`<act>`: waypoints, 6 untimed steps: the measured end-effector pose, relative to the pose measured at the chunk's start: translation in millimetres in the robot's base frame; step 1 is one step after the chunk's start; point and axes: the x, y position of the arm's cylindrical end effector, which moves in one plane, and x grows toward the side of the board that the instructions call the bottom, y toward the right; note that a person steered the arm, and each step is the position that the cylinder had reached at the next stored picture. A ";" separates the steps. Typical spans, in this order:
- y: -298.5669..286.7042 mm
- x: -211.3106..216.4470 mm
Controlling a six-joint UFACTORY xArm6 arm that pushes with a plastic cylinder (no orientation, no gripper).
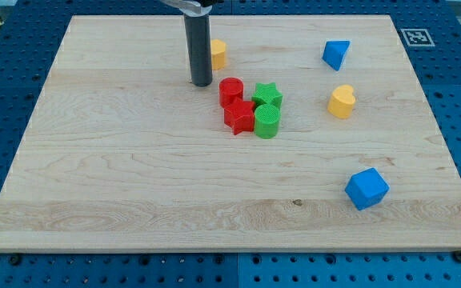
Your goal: Push the yellow heart a bit down
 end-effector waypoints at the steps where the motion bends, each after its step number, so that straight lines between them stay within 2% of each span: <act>1: 49.1 -0.1; 3: 62.8 -10.8; 6: 167.1 -2.7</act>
